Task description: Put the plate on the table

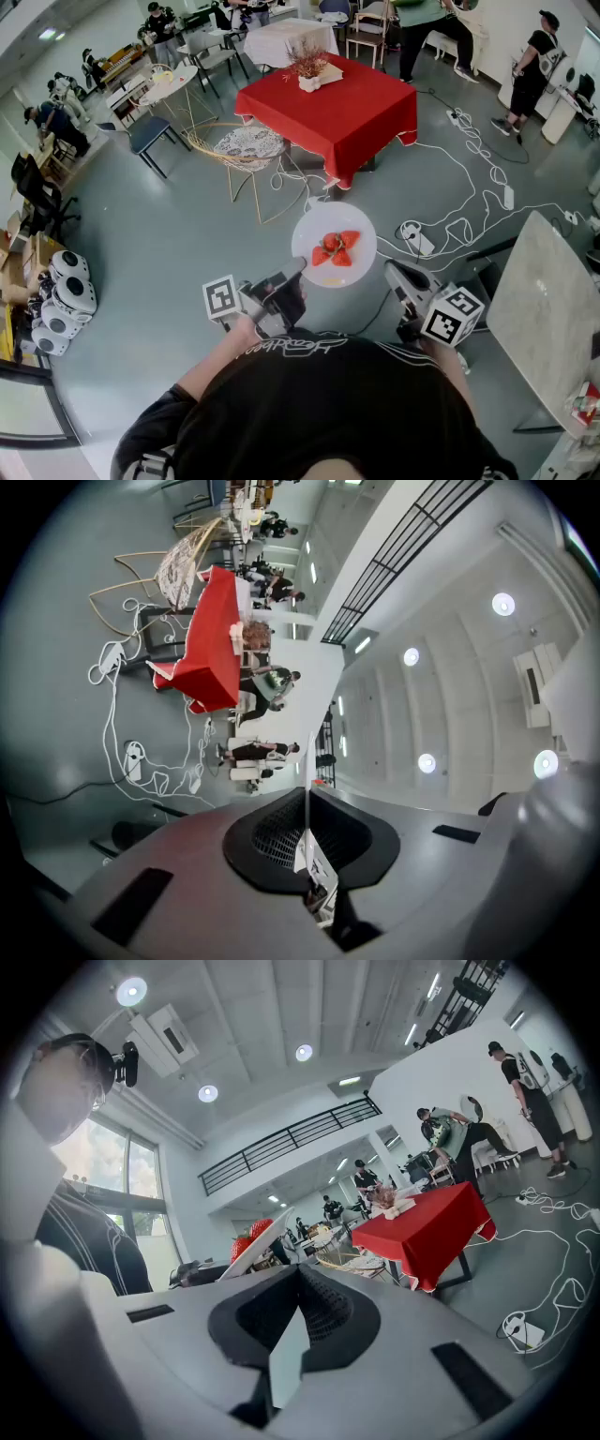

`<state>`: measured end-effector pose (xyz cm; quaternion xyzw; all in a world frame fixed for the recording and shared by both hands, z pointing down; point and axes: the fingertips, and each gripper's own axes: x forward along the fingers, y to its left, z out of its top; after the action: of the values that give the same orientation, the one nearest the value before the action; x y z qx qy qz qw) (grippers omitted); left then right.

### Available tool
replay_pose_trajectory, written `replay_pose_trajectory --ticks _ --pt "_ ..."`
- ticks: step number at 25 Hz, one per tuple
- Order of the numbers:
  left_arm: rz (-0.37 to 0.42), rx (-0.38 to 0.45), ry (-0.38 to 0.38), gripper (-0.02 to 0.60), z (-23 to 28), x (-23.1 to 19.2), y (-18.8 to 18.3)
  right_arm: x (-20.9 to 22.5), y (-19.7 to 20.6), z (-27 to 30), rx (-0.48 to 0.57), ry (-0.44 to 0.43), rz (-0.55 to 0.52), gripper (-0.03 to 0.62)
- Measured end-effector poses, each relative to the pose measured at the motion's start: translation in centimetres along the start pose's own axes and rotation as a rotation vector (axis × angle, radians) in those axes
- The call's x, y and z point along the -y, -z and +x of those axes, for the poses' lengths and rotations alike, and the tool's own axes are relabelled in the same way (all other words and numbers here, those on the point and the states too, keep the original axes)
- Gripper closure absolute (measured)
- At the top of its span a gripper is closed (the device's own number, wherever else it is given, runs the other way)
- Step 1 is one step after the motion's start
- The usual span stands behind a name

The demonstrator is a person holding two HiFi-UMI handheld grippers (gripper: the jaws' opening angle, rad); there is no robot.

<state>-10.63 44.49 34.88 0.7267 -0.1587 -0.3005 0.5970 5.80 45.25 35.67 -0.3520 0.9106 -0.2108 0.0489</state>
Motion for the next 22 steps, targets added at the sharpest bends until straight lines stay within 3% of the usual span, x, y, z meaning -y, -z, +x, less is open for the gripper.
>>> replay_pose_trajectory --ticks 16,22 --pt "0.003 0.024 -0.008 0.561 -0.3 -0.4 -0.1 0.0 0.0 0.7 0.013 -0.053 0.037 0.586" --pt "-0.017 0.044 -0.009 0.561 0.3 -1.9 -2.2 1.7 0.4 2.7 -0.007 -0.055 0.069 0.586"
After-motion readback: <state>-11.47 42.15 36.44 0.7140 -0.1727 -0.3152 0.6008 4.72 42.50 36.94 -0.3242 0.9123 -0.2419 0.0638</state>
